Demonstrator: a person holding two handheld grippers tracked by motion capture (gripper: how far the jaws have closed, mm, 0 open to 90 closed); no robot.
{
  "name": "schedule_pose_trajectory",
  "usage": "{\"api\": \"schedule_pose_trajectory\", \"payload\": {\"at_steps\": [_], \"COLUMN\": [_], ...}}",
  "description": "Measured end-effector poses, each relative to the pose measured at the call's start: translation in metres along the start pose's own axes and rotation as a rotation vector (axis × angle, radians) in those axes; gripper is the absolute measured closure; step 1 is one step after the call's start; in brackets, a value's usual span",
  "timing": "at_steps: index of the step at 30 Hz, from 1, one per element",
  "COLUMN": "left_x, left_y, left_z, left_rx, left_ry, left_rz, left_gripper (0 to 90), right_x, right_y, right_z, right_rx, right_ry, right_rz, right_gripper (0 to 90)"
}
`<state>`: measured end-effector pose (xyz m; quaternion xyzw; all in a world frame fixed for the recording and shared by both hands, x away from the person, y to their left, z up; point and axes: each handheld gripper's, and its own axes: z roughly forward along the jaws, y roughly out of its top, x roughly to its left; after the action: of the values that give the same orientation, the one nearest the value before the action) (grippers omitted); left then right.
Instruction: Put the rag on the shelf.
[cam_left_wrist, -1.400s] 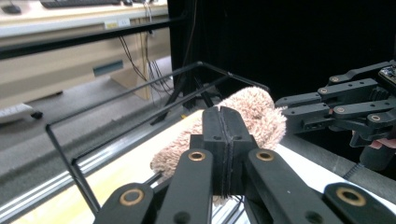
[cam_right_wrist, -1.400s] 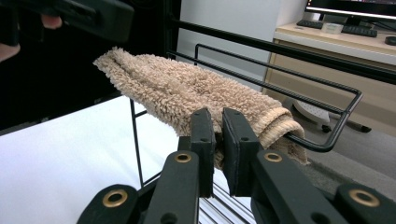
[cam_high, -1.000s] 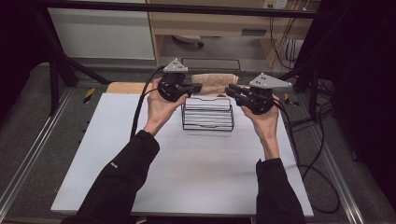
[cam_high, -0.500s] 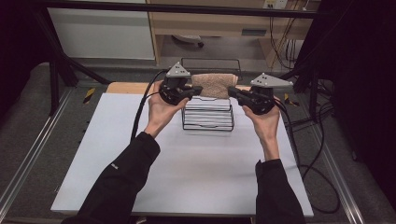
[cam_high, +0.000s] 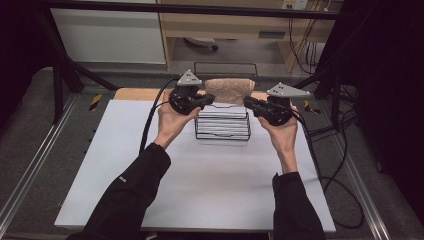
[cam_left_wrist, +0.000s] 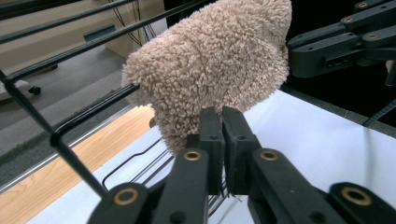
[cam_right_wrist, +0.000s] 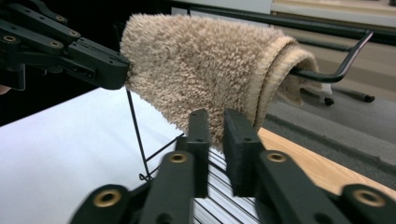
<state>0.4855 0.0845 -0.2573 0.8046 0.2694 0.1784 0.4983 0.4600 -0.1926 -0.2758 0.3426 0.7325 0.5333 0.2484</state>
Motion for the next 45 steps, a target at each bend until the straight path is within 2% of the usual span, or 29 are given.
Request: {"api": "schedule_pose_trajectory", "payload": {"at_steps": [5, 12, 18, 26, 30, 37, 45], "left_x": [0.0, 0.002, 0.004, 0.008, 0.011, 0.013, 0.015], "left_y": [-0.005, -0.025, -0.05, -0.093, -0.116, -0.156, -0.197], "left_z": [-0.011, -0.025, -0.036, -0.048, -0.055, -0.067, -0.084], "left_rx": [-0.005, 0.029, 0.069, 0.113, 0.138, 0.152, 0.153], "left_ry": [-0.011, -0.011, -0.007, -0.004, -0.001, 0.007, 0.039], "left_rz": [-0.011, -0.015, -0.028, -0.056, -0.066, -0.105, -0.154], "left_gripper": [74.6, 59.4, 44.8, 28.9, 22.2, 15.7, 10.3], "right_x": [0.003, 0.002, 0.002, 0.002, 0.003, 0.003, 0.004], "right_y": [-0.002, -0.01, -0.021, -0.042, -0.057, -0.083, -0.113], "right_z": [-0.011, -0.021, -0.028, -0.033, -0.032, -0.033, -0.037], "right_rx": [0.007, 0.009, 0.031, 0.076, 0.096, 0.119, 0.153], "right_ry": [0.009, 0.022, 0.019, 0.032, 0.042, 0.053, 0.069], "right_rz": [0.012, 0.053, 0.067, 0.093, 0.104, 0.122, 0.161], "right_gripper": [67.5, 49.1, 32.1, 14.7, 9.2, 2.9, 0.6]}}
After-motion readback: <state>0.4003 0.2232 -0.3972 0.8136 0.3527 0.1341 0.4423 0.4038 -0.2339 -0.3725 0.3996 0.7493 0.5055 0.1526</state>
